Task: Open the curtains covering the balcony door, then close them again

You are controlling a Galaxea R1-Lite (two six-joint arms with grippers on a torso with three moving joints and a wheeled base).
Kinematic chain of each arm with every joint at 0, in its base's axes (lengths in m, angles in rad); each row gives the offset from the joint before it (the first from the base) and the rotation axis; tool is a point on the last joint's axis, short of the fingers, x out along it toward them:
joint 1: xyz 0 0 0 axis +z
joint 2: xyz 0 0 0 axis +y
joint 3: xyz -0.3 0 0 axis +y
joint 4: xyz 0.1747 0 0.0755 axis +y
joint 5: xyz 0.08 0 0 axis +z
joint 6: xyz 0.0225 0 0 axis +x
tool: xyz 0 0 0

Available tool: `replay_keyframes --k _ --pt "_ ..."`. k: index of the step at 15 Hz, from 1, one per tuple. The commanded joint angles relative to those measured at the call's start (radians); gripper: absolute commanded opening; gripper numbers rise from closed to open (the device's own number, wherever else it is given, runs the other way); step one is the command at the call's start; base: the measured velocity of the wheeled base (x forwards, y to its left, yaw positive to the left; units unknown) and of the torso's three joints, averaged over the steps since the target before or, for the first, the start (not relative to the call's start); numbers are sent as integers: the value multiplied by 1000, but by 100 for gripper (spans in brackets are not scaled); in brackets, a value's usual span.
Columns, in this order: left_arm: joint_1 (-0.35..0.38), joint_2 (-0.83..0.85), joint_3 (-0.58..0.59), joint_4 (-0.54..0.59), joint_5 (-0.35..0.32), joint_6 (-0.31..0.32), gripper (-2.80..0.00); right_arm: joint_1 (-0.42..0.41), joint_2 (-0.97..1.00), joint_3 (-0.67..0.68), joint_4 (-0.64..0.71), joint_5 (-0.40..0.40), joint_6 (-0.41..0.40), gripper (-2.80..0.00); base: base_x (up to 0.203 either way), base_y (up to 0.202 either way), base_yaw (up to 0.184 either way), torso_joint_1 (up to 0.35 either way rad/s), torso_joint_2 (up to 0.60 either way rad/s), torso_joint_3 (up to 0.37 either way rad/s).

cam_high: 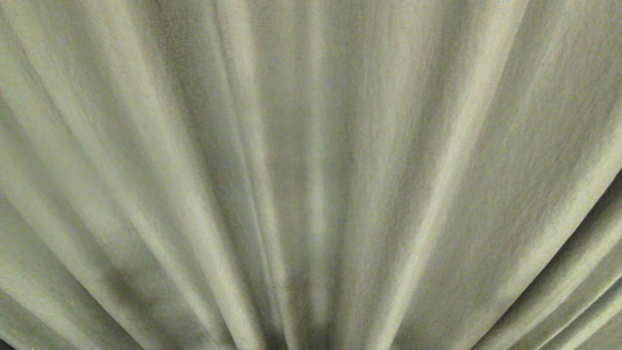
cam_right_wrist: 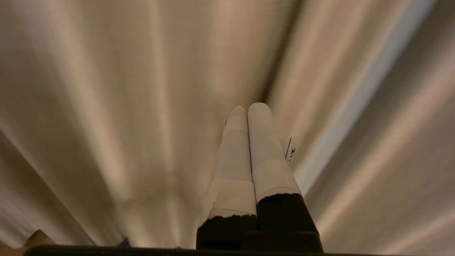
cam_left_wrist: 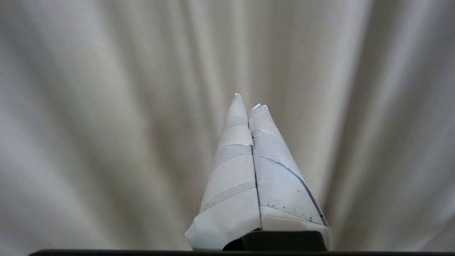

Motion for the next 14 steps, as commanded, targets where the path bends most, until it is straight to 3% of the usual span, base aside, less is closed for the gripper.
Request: replay_keyframes --k 1,2,3,4,14 --pt "0 -5 -1 51 0 66 -280 0 1 0 0 1 -1 -280 0 0 0 0 0 0" --pt "0 -5 0 52 6 28 -280 0 1 0 0 1 -1 -280 0 0 0 0 0 0" --pt "0 -5 0 55 18 -58 -280 0 1 0 0 1 -1 -280 0 0 0 0 0 0" --pt "0 -5 0 55 44 -106 -280 0 1 0 0 1 -1 -280 0 0 0 0 0 0" --pt "0 -5 0 55 44 -105 -280 0 1 0 0 1 -1 -280 0 0 0 0 0 0"
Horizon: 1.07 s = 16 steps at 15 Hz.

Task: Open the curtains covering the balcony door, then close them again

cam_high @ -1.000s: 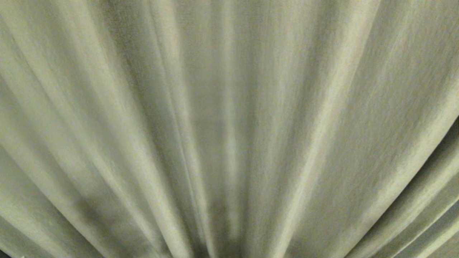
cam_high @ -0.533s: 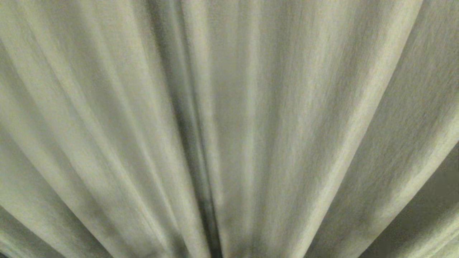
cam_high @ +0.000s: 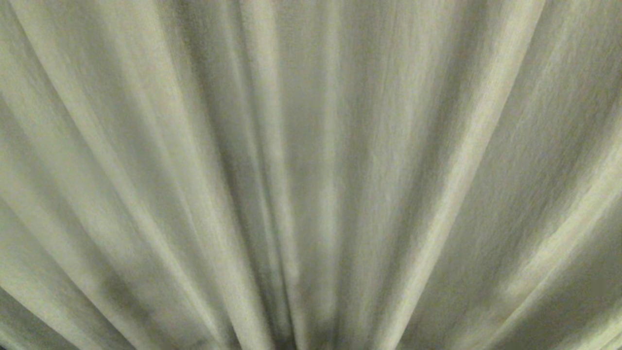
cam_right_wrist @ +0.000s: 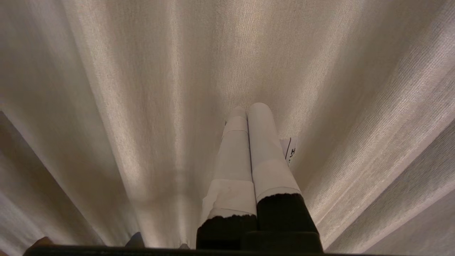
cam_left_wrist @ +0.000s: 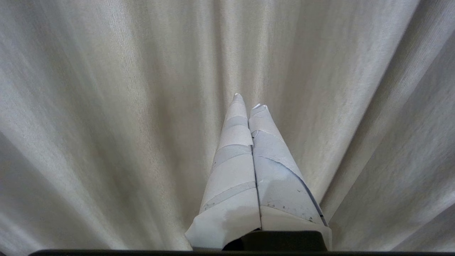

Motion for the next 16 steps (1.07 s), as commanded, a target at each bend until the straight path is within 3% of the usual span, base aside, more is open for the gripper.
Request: replay_keyframes --k 1,16 --pt "0 -3 0 -1 0 -1 -280 1 1 0 0 1 -1 -280 0 0 0 0 0 0" --pt "0 -3 0 -1 0 -3 -280 1 1 0 0 1 -1 -280 0 0 0 0 0 0"
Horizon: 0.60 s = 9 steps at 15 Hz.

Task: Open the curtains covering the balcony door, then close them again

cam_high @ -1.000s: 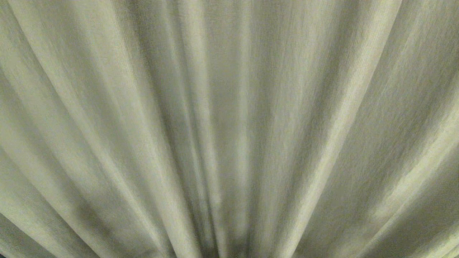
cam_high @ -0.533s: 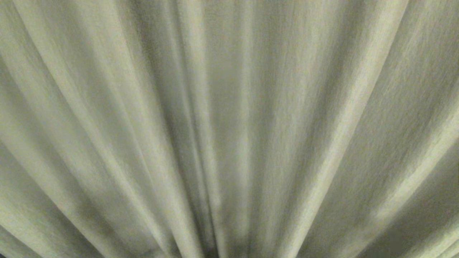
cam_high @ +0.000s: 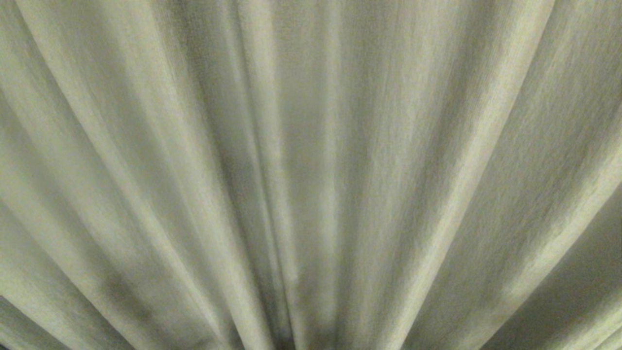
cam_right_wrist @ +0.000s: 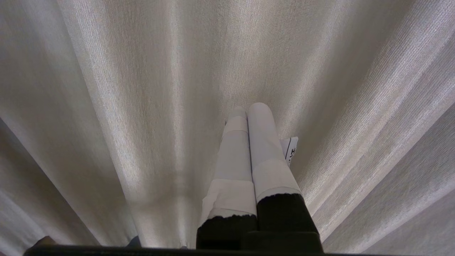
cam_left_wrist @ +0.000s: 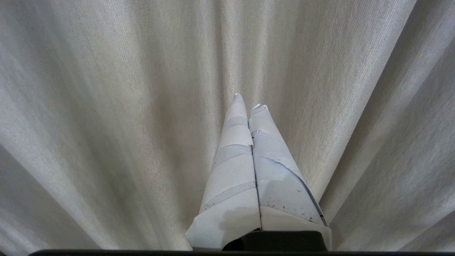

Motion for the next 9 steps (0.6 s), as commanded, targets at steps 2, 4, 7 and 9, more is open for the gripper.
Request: replay_keyframes --k 2,4,7,9 --pt "0 -2 0 0 2 2 -280 0 1 0 0 2 -1 -280 0 0 0 0 0 0" --pt "0 -2 0 0 0 2 -280 0 1 0 0 2 -4 -280 0 0 0 0 0 0" --pt "0 -2 0 0 0 2 -280 0 1 0 0 -10 5 -280 0 0 0 0 0 0" --pt "0 -2 0 0 3 0 -280 0 1 0 -1 -9 20 -280 0 0 0 0 0 0"
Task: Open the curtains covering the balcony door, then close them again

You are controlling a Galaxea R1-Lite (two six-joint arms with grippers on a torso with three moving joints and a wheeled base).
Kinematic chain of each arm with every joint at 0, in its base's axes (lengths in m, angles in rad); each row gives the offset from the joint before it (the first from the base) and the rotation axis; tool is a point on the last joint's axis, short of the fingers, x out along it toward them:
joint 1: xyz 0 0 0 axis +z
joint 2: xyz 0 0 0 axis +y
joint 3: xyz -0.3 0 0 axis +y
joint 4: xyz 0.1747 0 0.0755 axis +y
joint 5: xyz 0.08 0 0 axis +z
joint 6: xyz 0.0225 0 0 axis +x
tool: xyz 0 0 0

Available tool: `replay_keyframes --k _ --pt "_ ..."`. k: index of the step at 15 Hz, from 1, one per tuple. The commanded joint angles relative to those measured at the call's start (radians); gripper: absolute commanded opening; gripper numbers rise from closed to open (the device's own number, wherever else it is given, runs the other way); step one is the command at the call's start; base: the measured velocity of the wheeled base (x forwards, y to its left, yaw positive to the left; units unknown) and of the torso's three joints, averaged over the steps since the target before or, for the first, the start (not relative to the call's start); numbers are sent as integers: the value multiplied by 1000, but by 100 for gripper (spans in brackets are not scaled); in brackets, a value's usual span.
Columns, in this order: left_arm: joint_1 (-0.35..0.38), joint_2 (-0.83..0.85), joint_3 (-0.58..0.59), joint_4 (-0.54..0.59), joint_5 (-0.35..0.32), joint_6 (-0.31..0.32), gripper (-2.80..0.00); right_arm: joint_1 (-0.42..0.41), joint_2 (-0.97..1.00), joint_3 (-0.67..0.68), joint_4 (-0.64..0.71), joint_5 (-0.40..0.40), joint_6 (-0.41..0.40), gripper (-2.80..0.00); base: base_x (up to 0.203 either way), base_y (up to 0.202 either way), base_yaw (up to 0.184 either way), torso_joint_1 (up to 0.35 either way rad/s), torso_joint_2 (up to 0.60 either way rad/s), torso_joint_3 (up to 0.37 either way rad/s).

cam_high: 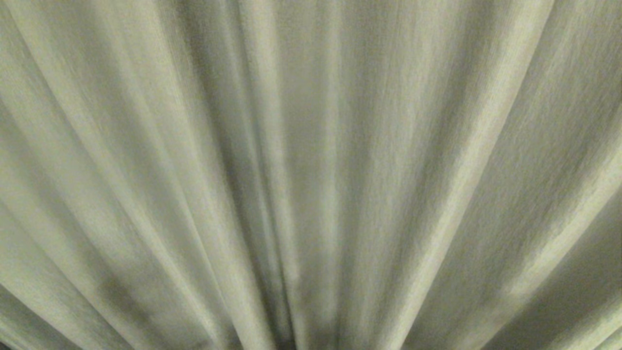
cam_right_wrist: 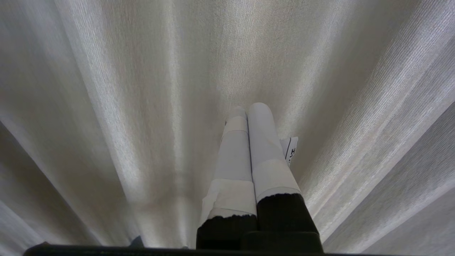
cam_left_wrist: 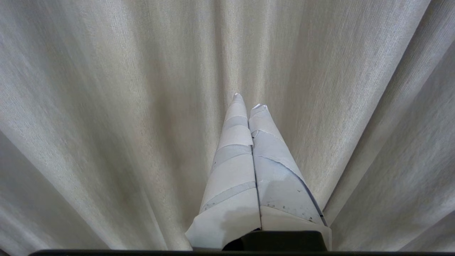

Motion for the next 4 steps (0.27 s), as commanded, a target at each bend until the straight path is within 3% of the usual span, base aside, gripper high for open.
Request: replay_keyframes --k 1,4 --pt "0 -2 0 0 1 -1 -280 0 1 0 0 0 39 -280 0 0 0 0 0 0" --pt "0 -2 0 0 1 -1 -280 0 1 0 -2 -2 52 -280 0 0 0 0 0 0"
